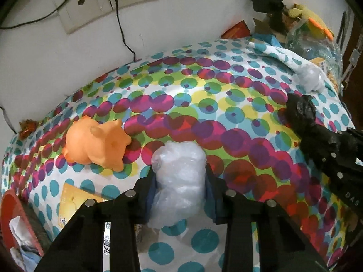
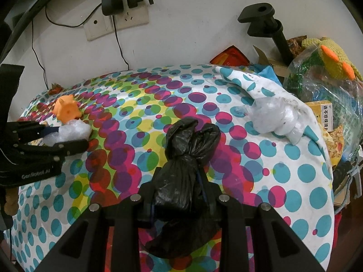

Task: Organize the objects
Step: 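Hold the black bag in the right tool while the left tool grasps the white plastic bag, then carry the white plastic bag toward the red tray with the left tool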

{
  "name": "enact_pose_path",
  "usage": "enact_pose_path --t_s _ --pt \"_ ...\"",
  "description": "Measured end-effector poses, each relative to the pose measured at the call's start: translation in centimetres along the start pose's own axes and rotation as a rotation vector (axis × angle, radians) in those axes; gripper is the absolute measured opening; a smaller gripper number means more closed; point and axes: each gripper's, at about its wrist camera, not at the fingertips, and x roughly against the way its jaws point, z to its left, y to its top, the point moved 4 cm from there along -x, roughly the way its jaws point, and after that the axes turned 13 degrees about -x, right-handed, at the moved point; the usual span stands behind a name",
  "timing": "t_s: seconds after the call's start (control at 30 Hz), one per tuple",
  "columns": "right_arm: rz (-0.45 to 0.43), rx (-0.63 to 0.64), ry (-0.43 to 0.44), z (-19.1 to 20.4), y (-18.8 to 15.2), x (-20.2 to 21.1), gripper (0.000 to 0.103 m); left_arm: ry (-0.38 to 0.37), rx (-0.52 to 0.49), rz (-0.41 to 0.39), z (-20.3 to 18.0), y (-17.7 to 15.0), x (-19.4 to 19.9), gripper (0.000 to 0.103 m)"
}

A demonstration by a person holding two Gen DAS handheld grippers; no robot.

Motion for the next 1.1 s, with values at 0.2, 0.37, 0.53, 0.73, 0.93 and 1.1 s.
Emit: enact_pose_path --t_s 0.2,0.37,0.53,0.73,0.93,1.1 --pt "0.0 0.0 -0.001 0.0 0.1 0.0 0.03 0.004 -0.003 -0.007 -0.6 -0.2 0.5 0.033" --pt "0.0 0.003 -0.005 0.0 0.1 0.0 0.03 0.017 0.025 -0.013 -0.9 -0.8 1.6 0.033" --pt "0.0 0.003 -0.006 0.1 0.1 0.0 0.03 0.049 0.04 -0.012 -1.3 -1.9 2.8 0.033" --pt "0.0 0.005 -0.009 0.2 0.1 -0.1 0.03 0.095 0.06 -0.014 -2.0 -3.3 4.4 0.033" --pt "0.0 0.007 -0.011 0.1 0.1 -0.1 0.03 0.107 0.082 -0.04 -2.6 -4.9 6.8 0.033" --pt "0.0 0.006 -0.01 0.2 0.1 -0.1 0.03 0.103 0.09 -0.045 -3.1 -6.1 8.6 0.033"
